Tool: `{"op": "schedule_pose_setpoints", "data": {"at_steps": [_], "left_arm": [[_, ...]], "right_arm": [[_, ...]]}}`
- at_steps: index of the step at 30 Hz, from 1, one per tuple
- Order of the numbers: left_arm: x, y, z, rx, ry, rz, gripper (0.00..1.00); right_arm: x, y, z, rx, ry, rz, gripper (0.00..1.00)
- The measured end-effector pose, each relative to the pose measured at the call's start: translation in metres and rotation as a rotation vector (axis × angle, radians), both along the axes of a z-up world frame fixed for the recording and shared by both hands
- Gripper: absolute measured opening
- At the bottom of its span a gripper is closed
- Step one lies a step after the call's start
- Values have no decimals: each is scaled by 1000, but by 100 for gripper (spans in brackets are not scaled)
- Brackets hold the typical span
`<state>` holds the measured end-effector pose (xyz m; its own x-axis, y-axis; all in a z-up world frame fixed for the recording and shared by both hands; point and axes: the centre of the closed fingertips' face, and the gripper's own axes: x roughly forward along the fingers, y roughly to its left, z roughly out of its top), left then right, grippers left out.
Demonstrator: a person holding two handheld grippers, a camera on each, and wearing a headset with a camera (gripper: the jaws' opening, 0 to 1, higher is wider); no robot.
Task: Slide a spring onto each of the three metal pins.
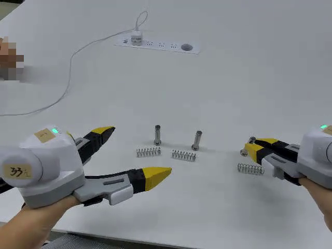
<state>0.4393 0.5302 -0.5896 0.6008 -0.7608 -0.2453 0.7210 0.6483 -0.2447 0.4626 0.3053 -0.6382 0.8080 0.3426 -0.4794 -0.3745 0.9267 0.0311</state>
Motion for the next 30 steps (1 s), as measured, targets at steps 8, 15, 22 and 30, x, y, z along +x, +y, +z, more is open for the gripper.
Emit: {"op": "schedule_pose_setpoints", "data": {"at_steps": [8, 15, 22, 30], "left_arm": [[-1, 0, -2, 20, -3, -4, 97], [-4, -4, -4, 30, -2, -25, 98], [-4, -2, -7, 37, 8, -18, 97], [-2, 0, -5, 15, 24, 3, 97]], "right_arm": [[-11, -6, 5, -19, 1, 100, 21], [-38, 3, -14, -120, 90, 376, 22], [-45, 7, -28, -174, 133, 470, 23], [-46, 6, -41, -228, 170, 543, 22]]}}
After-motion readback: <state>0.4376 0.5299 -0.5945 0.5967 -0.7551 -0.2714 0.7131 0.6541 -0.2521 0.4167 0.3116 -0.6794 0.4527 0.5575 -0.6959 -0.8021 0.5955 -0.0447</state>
